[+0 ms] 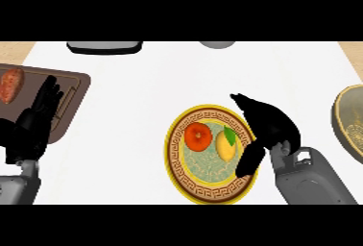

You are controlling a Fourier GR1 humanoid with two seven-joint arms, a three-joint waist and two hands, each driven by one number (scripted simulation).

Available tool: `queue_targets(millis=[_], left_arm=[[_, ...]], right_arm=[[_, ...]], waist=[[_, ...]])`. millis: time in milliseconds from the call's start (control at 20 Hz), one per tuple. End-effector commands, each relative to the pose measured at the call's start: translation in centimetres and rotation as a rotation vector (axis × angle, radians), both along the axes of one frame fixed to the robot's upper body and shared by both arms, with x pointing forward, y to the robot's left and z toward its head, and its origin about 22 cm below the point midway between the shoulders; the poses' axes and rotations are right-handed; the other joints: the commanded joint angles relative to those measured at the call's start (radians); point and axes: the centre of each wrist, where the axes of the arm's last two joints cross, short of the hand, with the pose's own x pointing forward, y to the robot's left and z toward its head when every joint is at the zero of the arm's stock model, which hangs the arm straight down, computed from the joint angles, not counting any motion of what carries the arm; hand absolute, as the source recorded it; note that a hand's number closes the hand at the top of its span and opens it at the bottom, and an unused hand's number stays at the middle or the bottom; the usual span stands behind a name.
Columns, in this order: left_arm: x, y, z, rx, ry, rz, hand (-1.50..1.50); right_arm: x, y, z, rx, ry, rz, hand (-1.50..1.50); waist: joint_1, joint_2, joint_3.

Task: Pick the lemon from the plate and place it in the bowl

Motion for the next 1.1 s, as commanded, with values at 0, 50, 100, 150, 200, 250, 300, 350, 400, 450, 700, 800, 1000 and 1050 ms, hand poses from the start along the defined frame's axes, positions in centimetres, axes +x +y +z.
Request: queue_targets(millis=[0, 50, 100, 150, 200, 250, 300, 350, 400, 450, 700, 800, 1000, 1050], left_arm=[[0.1, -1.2, -1.8, -0.008, 0.012, -0.002, 0.0], [-0.1, 0.1, -0.5, -0.008, -0.004, 0.007, 0.0], [0.8, 0.7, -0.3, 0.001, -0.002, 0.01, 0.0], [-0.4, 0.1, 0.4, -0.005, 0.006, 0.002, 0.0], [-0.2, -0.5, 0.4, -0.011, 0.028, 0.011, 0.0], [-0.4, 0.6, -0.6, -0.002, 0.002, -0.007, 0.0], [-0.1, -0.2, 0.1, -0.009, -0.004, 0.002, 0.0], [0.7, -0.8, 0.9, -0.002, -0.008, 0.005, 0.0], [0.2, -0.6, 0.1, -0.01, 0.01, 0.009, 0.0], [-1.0, 1.1, -0.2, -0.007, 0.016, -0.002, 0.0], [-1.1, 1.4, 0.0, -0.009, 0.009, 0.006, 0.0], [-0.8, 0.1, -1.3, -0.016, 0.011, 0.008, 0.0], [-1.8, 0.9, 1.2, 0.001, 0.0, 0.011, 0.0], [-0.3, 0.6, -0.5, -0.013, 0.0, 0.012, 0.0]], right_arm=[[1.7, 1.2, -0.1, -0.17, 0.096, -0.052, -1.5], [1.2, -0.3, -1.2, -0.19, 0.086, -0.059, -1.5], [2.0, 0.4, -1.9, -0.195, 0.051, -0.038, -1.5], [1.3, 1.9, -0.9, -0.219, -0.004, -0.032, -1.5], [0.4, 2.4, -1.4, -0.206, -0.029, -0.027, -1.5], [1.9, 1.8, -1.2, -0.24, -0.051, -0.023, -1.5], [0.7, 2.9, -0.7, -0.241, -0.082, -0.024, -1.5], [1.5, 0.6, -2.0, -0.253, -0.052, -0.02, -1.5], [0.8, 2.8, -1.3, -0.229, -0.073, -0.04, -1.5], [0.3, 3.4, -4.1, -0.231, -0.077, -0.031, -1.5], [-0.6, 2.1, -6.0, -0.205, 0.024, -0.038, -1.5], [0.0, 2.7, -5.9, -0.223, 0.046, -0.026, -1.5], [-0.6, 3.3, -6.6, -0.22, 0.06, -0.05, -1.5], [-0.8, 3.2, -7.8, -0.218, 0.044, -0.059, -1.5]], waist=[[-0.003, 0.003, 0.0], [-0.004, 0.0, 0.001], [-0.003, 0.002, 0.001], [0.002, -0.001, 0.001], [-0.003, -0.001, 0.001], [0.0, 0.001, 0.001], [-0.004, -0.001, 0.001], [-0.007, 0.0, 0.001], [-0.006, 0.0, 0.001], [-0.002, 0.0, 0.001], [-0.005, -0.001, 0.001], [-0.006, 0.0, 0.001], [-0.003, -0.001, 0.001], [-0.007, 0.0, 0.001]])
